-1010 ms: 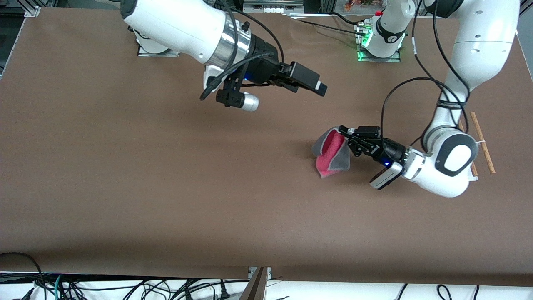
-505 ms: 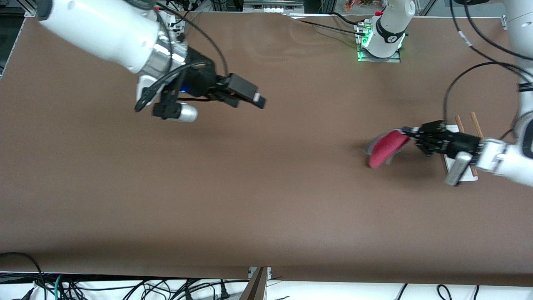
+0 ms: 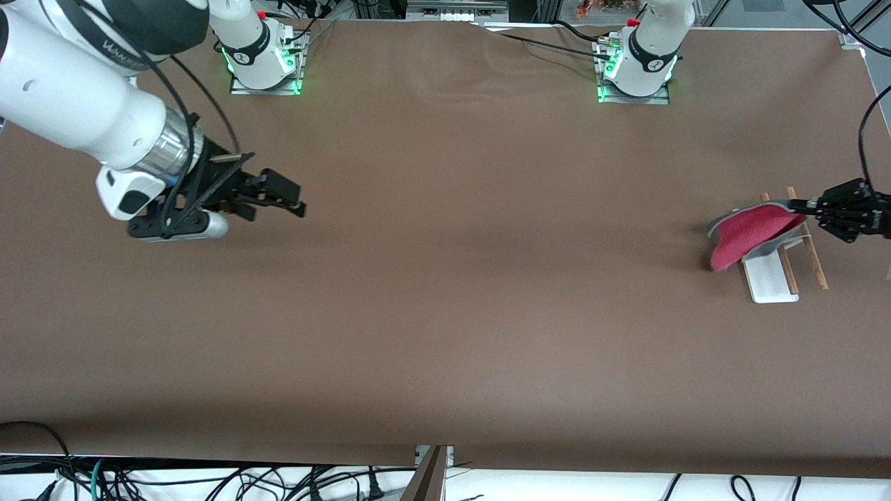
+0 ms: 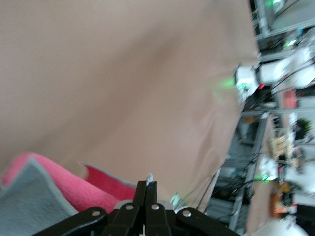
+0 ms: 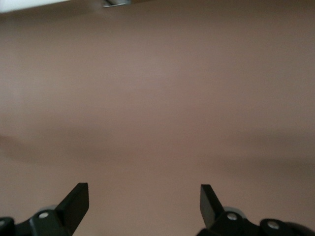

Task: Pass towel and hang on rack
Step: 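Carry the towel to the rack with the left gripper while the right gripper retracts, then drape the towel over the wooden dowels and open the left gripper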

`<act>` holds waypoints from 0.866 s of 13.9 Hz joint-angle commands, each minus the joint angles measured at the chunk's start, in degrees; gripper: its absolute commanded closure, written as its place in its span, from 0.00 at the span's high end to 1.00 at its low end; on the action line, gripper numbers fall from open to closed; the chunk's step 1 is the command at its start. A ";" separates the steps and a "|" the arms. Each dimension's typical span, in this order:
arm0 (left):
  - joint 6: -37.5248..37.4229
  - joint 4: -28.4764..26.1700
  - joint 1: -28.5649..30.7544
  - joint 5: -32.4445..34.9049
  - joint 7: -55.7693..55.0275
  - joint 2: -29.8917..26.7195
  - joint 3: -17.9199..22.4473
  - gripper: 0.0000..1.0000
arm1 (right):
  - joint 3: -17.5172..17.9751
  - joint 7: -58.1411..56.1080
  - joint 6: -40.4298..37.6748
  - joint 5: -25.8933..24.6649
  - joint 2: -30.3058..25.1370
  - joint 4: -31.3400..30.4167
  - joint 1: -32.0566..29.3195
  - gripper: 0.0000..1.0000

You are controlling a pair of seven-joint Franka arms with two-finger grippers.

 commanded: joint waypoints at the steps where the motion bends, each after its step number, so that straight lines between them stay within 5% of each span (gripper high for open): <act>1: -0.18 1.60 2.53 6.57 6.60 1.67 -0.08 0.00 | -1.80 -8.58 0.28 -8.59 -4.17 -6.98 -2.22 1.00; 5: 3.43 1.42 6.67 11.77 12.94 2.81 0.01 0.00 | -5.67 -13.27 0.46 -10.74 -6.73 -12.97 -4.25 1.00; 12: 17.20 1.24 12.47 16.52 24.36 6.76 0.10 0.00 | -6.74 -12.48 -0.33 -10.74 -7.08 -12.45 -3.90 1.00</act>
